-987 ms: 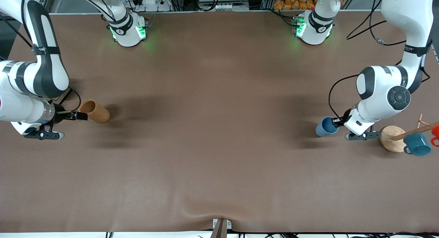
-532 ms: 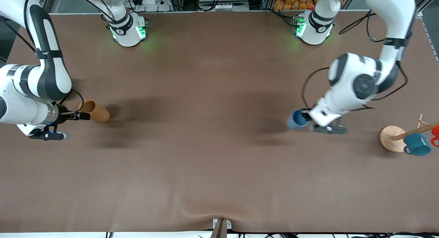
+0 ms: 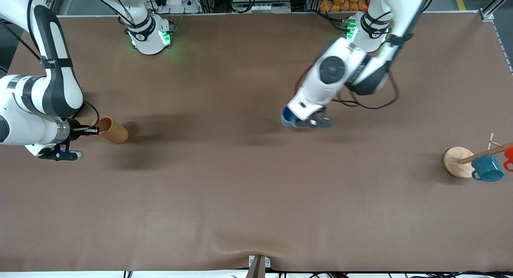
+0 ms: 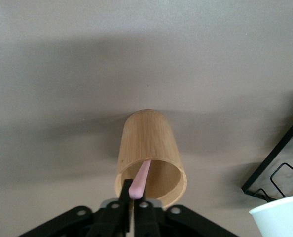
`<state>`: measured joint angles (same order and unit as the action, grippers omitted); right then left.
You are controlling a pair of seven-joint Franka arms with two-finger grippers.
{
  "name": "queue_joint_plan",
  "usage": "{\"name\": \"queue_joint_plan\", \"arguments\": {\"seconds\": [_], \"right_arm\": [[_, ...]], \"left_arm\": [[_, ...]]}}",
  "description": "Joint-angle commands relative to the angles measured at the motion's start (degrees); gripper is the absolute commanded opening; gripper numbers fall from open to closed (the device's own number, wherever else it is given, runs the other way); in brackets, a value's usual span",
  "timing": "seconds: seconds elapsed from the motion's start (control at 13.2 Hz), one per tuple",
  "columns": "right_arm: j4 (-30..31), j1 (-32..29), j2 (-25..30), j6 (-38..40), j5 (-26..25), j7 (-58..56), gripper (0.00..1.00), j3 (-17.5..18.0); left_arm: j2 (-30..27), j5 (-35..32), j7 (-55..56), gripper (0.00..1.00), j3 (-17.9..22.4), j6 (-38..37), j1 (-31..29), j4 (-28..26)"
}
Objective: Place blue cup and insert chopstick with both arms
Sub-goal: 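Lift the blue cup with the left gripper and carry it toward the table middle, then lower the blue cup onto the table middle and open the left gripper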
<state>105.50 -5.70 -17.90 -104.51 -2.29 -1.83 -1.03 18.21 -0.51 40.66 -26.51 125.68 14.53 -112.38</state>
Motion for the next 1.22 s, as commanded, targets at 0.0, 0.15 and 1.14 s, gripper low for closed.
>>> {"name": "queue_joint_plan", "arguments": {"seconds": [0.0, 0.15, 1.14], "right_arm": [[-1.17, -1.16, -0.21, 0.53, 0.71, 0.42, 0.0, 0.86], [-1.17, -1.16, -0.21, 0.36, 0.71, 0.42, 0.0, 0.86], [-2.14, -1.33, -0.21, 0.09, 0.71, 0.25, 0.0, 0.77]], "left_arm": [[3.05, -1.94, 7.3, 0.0, 0.58, 2.19, 3.47, 1.72], [5.42, -2.56, 12.06, 0.0, 0.75, 4.92, 6.28, 2.25], [-0.71, -10.21, 29.75, 1.0, 0.76, -7.86, 0.34, 13.03]]}}
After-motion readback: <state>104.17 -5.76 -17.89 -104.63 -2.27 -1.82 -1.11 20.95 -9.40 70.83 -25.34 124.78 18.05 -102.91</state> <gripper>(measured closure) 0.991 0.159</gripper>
